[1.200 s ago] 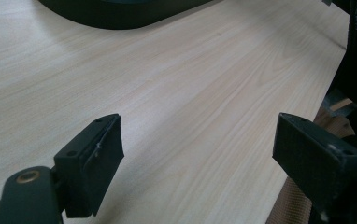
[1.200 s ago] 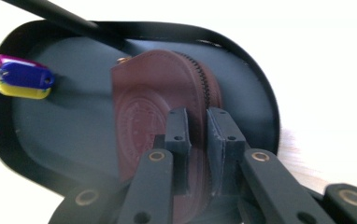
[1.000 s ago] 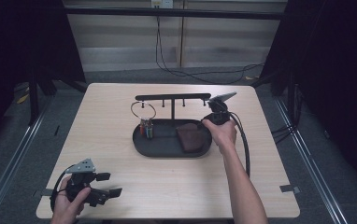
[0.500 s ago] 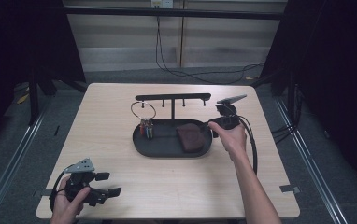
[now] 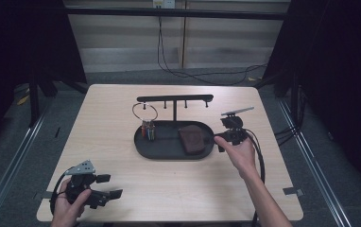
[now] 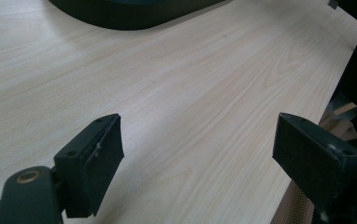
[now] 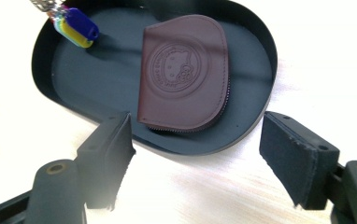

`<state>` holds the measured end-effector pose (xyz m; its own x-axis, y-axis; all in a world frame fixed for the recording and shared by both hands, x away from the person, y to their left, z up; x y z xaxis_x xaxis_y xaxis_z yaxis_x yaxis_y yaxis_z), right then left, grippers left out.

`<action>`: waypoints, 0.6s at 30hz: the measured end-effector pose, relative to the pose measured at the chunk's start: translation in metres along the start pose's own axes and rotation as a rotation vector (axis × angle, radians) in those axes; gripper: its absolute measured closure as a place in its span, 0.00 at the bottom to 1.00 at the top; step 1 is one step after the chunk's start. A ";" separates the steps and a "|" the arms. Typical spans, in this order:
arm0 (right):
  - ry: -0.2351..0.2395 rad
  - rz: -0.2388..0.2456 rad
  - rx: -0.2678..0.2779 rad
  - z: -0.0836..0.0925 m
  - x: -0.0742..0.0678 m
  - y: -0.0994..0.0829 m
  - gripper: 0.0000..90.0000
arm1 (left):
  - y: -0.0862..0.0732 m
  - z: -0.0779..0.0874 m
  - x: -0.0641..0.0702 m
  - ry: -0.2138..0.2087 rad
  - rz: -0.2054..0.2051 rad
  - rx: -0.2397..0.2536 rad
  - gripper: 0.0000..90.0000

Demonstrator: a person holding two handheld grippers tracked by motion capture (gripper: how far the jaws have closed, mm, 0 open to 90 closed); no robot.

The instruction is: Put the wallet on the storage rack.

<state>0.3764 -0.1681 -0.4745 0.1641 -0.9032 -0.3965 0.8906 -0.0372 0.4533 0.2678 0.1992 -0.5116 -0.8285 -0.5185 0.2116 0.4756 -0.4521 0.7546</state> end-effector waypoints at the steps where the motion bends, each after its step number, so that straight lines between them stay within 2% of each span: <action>1: 0.005 0.008 0.009 0.001 0.000 -0.003 0.30 | 0.000 0.000 0.000 0.001 -0.005 -0.005 0.18; 6: 0.037 0.049 0.048 0.008 -0.004 -0.024 0.32 | 0.000 0.001 0.000 0.001 -0.006 -0.008 0.18; 9: 0.057 0.043 0.091 0.014 -0.001 -0.036 0.32 | 0.000 0.001 0.000 0.008 -0.007 -0.005 0.18; 12: 0.046 0.049 0.133 0.018 0.005 -0.048 0.31 | 0.000 0.001 0.000 0.005 -0.003 -0.003 0.18; 16: 0.069 0.023 0.137 0.020 0.014 -0.068 0.31 | 0.000 0.000 0.000 0.004 0.002 -0.009 0.18; 18: 0.070 0.019 0.156 0.023 0.017 -0.076 0.31 | -0.001 -0.001 -0.001 0.005 0.005 -0.010 0.18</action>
<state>0.3022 -0.1907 -0.4976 0.2141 -0.8725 -0.4391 0.8113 -0.0915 0.5774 0.2682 0.1992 -0.5126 -0.8248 -0.5242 0.2120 0.4824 -0.4568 0.7474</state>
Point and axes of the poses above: each handheld gripper's, and its own axes: z roughly backward along the jaws, y roughly out of its top, x roughly to its right, the point moved 8 cm from there along -z, roughly forward along the jaws, and after that the axes turned 9 degrees about -z, right-handed, at the moved point
